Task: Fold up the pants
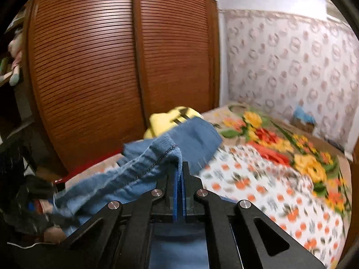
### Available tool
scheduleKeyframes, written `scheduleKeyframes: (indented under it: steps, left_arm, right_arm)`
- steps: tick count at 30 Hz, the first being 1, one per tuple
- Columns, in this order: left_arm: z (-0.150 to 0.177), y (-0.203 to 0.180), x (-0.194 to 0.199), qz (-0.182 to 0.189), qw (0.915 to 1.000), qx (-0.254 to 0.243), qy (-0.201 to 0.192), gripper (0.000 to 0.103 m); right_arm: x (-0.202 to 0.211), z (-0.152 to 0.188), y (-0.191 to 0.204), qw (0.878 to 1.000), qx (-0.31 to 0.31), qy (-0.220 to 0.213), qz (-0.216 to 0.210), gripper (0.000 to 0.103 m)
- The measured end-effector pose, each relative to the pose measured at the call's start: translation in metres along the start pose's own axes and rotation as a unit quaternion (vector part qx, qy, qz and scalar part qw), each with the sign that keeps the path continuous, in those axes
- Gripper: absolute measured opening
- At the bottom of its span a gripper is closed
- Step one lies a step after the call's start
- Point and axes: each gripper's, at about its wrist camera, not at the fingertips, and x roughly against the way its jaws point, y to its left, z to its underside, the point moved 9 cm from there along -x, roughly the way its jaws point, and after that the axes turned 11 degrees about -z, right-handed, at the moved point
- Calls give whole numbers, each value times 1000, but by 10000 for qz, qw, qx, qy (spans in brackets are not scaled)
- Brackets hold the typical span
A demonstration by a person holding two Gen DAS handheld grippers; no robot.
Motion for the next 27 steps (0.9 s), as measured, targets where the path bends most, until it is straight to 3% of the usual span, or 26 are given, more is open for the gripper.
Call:
scheduleKeyframes:
  steps: [4, 11, 16, 19, 20, 21, 27]
  left_arm:
    - [16, 8, -4, -159, 9996, 60, 205, 23]
    - [36, 32, -21, -469, 9972, 174, 556, 27]
    - [42, 49, -25, -617, 9957, 299, 624, 45]
    - [39, 54, -24, -654, 9957, 311, 582, 51]
    - [39, 56, -24, -683, 9955, 311, 577, 52]
    - [38, 57, -24, -709, 9953, 311, 574, 55]
    - [32, 57, -24, -710, 9963, 246, 415, 71]
  right_arm:
    - [-37, -17, 21, 9994, 279, 123, -187, 2]
    - [-110, -20, 4, 9979, 331, 457, -309, 2]
    - [-135, -16, -7, 9972, 205, 717, -31, 4]
    - [-140, -20, -8, 9973, -50, 727, -8, 28]
    - [-135, -21, -7, 9974, -69, 718, 52, 41]
    - [-128, -21, -6, 9976, -72, 686, 101, 45]
    - [-70, -3, -7, 9968, -202, 588, 510, 49]
